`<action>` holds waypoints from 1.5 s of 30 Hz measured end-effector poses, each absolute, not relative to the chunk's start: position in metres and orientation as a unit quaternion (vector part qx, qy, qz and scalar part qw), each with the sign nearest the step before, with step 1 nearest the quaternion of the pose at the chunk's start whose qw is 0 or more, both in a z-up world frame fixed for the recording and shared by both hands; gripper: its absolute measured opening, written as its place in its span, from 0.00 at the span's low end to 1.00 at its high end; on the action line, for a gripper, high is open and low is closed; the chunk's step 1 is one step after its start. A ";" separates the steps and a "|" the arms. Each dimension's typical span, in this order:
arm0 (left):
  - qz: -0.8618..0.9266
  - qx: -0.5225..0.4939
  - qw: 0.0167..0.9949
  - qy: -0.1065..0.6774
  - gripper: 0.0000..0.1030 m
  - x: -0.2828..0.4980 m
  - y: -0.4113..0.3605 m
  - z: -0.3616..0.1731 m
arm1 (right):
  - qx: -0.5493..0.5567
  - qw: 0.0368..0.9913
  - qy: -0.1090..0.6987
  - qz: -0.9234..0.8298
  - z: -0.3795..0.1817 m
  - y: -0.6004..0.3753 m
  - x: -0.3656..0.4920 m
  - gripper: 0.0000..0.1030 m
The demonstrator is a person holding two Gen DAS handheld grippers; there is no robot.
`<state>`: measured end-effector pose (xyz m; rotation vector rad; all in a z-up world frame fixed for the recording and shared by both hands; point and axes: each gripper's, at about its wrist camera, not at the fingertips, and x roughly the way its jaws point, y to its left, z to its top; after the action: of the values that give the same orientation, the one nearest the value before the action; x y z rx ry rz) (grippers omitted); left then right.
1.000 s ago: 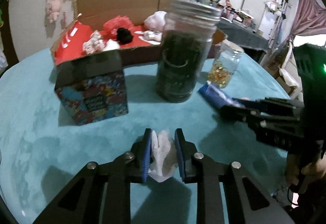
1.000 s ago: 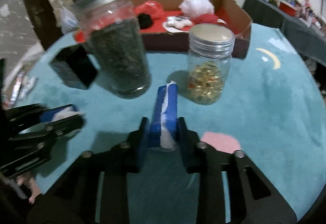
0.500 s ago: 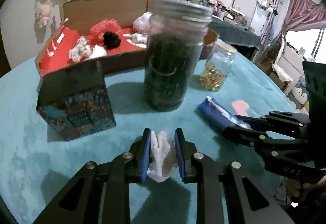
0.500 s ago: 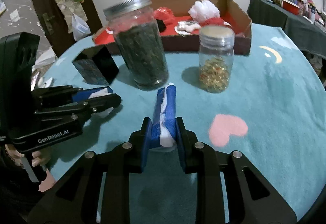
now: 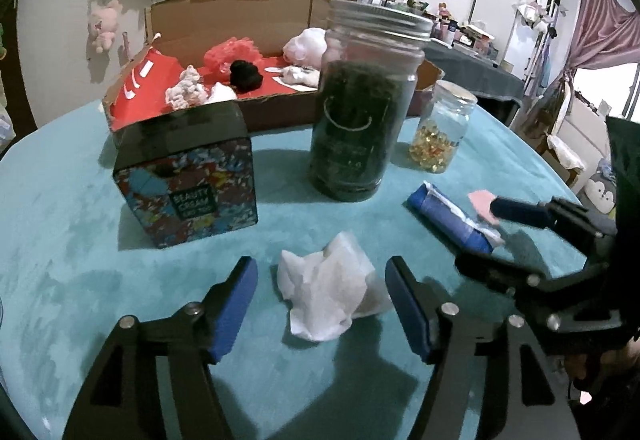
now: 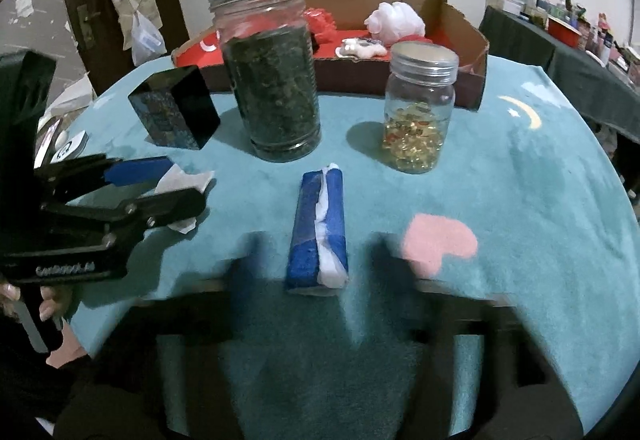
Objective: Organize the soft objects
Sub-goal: 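Grasp the white tissue with the left tool while the right tool grasps the blue wrapped item, then carry the white tissue with the left tool while the right tool carries the blue item toward the box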
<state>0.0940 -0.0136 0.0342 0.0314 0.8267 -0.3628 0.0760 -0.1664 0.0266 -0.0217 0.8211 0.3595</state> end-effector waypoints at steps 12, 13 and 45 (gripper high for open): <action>-0.164 0.035 0.898 0.408 0.49 0.093 -0.017 0.029 | -0.044 0.906 0.387 0.164 0.028 -0.157 0.082 0.79; -0.163 0.039 0.898 0.406 0.42 0.092 -0.018 0.029 | -0.047 0.906 0.388 0.165 0.027 -0.157 0.082 0.78; -0.219 0.025 0.899 0.378 0.17 0.086 -0.027 0.054 | -0.021 0.907 0.365 0.208 0.047 -0.157 0.072 0.19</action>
<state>0.0858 -0.0267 0.0544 0.0527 0.7828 -0.4536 0.0720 -0.1569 0.0469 -0.0439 0.7537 0.4293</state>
